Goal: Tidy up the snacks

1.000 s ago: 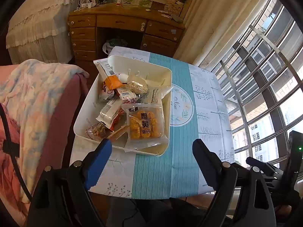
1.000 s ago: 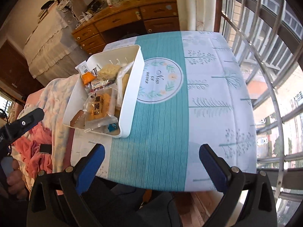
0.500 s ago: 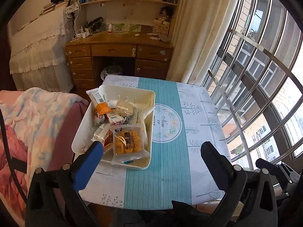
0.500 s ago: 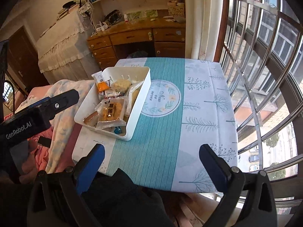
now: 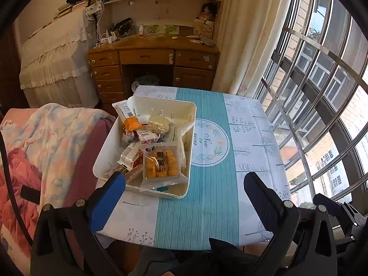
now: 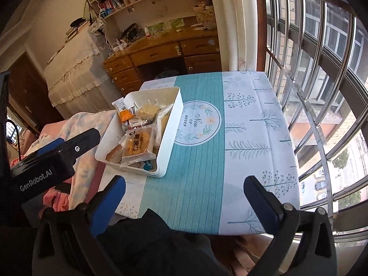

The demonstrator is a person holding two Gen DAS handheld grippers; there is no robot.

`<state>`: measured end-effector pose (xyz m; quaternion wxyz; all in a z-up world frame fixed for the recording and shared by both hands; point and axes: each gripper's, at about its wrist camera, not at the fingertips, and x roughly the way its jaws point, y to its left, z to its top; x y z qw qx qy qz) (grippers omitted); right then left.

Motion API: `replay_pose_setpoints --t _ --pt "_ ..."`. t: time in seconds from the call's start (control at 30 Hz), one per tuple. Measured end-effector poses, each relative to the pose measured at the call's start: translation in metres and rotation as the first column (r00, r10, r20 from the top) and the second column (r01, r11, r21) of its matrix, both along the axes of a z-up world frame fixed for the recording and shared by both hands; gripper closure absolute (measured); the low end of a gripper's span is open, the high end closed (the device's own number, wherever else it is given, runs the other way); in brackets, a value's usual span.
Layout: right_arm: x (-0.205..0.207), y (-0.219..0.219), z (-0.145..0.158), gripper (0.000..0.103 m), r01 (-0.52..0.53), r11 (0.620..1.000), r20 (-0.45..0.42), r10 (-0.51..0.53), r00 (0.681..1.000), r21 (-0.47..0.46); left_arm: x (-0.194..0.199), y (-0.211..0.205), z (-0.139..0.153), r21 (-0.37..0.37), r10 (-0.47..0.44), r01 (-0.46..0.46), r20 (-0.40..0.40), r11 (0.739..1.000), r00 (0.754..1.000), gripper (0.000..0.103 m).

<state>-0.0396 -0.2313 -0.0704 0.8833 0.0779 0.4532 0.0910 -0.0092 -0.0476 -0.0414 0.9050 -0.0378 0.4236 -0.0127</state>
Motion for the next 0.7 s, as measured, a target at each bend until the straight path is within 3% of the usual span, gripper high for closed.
replay_pose_setpoints --t 0.7 --pt "-0.0002 0.0064 -0.0063 0.000 -0.011 1.000 -0.037 0.011 0.999 0.012 -0.0051 0.0038 -0.0035 -0.005 -0.003 0.003 -0.008 1.000 1.000 0.001"
